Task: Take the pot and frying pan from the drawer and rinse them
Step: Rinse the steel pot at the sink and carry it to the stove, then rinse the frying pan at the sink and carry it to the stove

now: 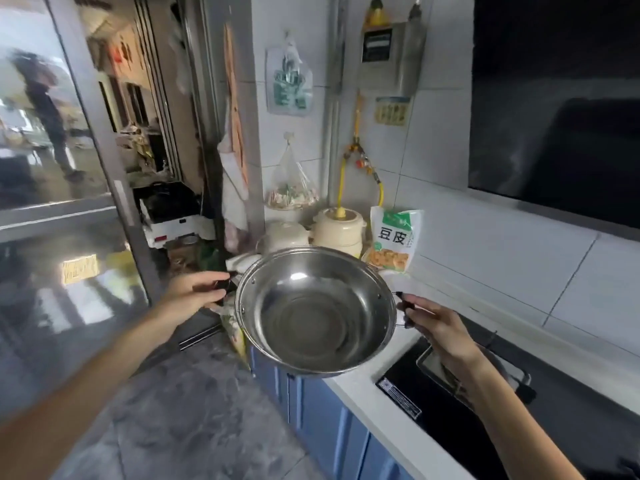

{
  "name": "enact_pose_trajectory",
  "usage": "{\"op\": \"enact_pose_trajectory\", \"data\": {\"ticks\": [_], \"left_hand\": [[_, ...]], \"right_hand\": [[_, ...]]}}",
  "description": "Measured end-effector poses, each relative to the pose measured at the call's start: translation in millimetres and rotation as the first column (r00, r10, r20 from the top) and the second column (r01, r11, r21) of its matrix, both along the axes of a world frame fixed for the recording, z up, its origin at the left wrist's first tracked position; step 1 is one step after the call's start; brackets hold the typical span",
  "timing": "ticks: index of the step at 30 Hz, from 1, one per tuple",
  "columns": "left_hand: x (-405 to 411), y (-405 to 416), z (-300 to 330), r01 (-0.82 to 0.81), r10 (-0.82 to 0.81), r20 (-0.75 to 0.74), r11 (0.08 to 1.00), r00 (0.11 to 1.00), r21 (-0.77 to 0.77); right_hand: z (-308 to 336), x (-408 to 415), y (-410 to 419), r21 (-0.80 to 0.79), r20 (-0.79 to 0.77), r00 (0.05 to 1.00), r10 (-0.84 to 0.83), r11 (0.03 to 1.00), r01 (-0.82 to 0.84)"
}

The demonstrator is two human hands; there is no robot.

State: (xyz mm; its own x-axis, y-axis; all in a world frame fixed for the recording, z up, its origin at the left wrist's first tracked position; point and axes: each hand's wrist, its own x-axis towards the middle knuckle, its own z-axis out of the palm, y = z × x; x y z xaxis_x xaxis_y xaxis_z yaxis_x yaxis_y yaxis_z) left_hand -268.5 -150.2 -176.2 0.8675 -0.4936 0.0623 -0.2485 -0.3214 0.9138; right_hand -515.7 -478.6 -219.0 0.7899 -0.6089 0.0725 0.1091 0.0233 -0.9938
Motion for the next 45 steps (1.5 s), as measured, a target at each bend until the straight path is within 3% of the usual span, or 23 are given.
{"op": "enact_pose_trajectory", "data": {"ticks": [6, 13, 18, 23, 28, 35, 40, 45], "left_hand": [[87.3, -120.6, -70.5, 0.219, -0.214, -0.045, 0.959, 0.976, 0.181], [134.1, -210.2, -165.1, 0.499, -0.426, -0.294, 0.830, 0.855, 0.248], [164.8, -243.4, -203.5, 0.633, -0.517, -0.401, 0.733, 0.756, 0.248], [198.0, -260.9, -231.2, 0.703, -0.586, -0.416, 0.675, 0.696, 0.226], [209.9, -272.8, -240.5, 0.720, -0.594, -0.437, 0.659, 0.676, 0.219], [212.4, -278.2, -251.5, 0.714, -0.630, -0.341, 0.646, 0.698, 0.270], [193.3, -267.4, -221.8, 0.572, -0.633, -0.042, 0.668, 0.773, 0.476], [145.5, -222.7, -130.0, 0.628, -0.795, 0.225, 0.590, 0.564, 0.508]], "right_hand": [[-76.8, 37.9, -62.2, 0.090, -0.102, 0.970, -0.222, 0.969, 0.231], [-167.1, 32.6, -56.6, 0.130, -0.364, 0.785, -0.501, 0.808, 0.575], [-195.9, 46.0, -30.5, 0.104, -0.502, 0.636, -0.586, 0.689, 0.717], [-218.4, 64.6, -15.4, 0.106, -0.530, 0.531, -0.661, 0.570, 0.815], [-207.7, 86.2, -12.0, -0.006, -0.613, 0.455, -0.646, 0.580, 0.815], [-200.6, 94.7, -13.9, -0.165, -0.714, 0.372, -0.593, 0.659, 0.734], [-153.0, 86.6, 20.6, -0.298, -0.666, 0.313, -0.678, 0.625, 0.721], [-70.9, 65.9, 75.7, -0.544, -0.522, 0.363, -0.772, 0.629, 0.556]]}}
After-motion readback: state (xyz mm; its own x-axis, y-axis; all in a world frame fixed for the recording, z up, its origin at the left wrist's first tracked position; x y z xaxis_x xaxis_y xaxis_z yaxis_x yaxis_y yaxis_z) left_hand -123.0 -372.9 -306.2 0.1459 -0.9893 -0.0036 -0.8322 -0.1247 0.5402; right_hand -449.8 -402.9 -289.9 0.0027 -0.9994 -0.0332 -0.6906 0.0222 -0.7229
